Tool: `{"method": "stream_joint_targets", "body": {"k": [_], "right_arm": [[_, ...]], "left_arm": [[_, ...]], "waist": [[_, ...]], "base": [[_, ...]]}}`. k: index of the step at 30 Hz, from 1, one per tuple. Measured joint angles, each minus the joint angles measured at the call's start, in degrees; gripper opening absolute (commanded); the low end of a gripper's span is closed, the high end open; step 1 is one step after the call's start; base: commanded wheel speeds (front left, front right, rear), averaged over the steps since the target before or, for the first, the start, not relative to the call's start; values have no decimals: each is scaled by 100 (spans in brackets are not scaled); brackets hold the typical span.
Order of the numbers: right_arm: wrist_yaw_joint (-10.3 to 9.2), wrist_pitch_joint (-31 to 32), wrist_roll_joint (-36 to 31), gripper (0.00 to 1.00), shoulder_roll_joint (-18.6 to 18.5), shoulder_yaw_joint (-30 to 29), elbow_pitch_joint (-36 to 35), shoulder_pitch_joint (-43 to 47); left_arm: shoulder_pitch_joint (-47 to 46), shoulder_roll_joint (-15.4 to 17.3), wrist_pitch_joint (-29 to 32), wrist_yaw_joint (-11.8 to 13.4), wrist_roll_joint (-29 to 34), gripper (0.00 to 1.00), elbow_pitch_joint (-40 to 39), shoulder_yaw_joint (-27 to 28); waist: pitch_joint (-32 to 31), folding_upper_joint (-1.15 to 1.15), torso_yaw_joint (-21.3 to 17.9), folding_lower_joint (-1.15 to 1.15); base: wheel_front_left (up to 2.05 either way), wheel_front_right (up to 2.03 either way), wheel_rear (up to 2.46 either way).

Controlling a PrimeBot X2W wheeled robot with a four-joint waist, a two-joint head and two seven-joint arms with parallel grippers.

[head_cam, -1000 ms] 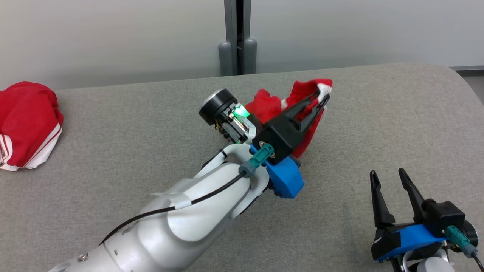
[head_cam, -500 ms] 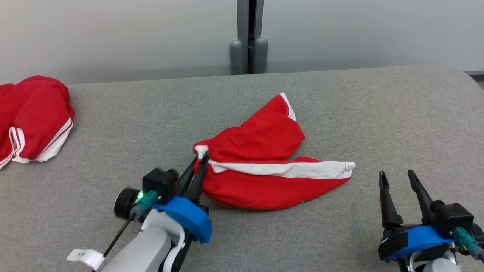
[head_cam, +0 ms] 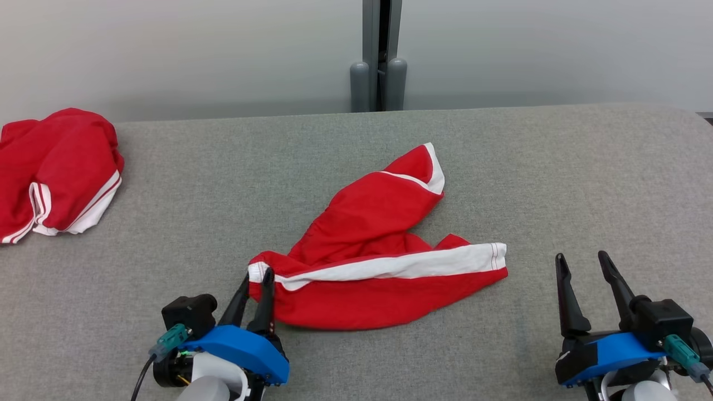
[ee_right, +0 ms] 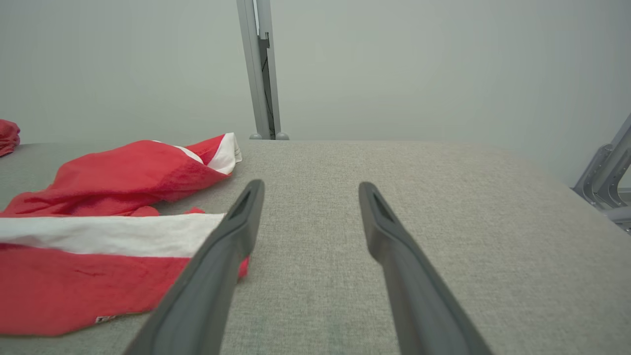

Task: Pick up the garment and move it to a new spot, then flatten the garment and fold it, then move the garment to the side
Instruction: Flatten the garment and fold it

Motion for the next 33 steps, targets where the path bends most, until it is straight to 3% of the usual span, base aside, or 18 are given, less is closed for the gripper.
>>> {"method": "stream_joint_targets", "body": {"k": [12, 33], "right_arm": [[0, 0, -120, 100, -1, -48, 35, 133], [0, 0, -20, 100, 0, 155, 85, 334]], "left_arm": [[477, -130, -1, -240, 1009, 100, -345, 1001], [1237, -535, -1, -187, 2294, 100, -764, 1590]], "waist": [[-364, 0, 76, 0], [-702, 0, 251, -1]], "base": [[0, 0, 0], [0, 0, 0]]}}
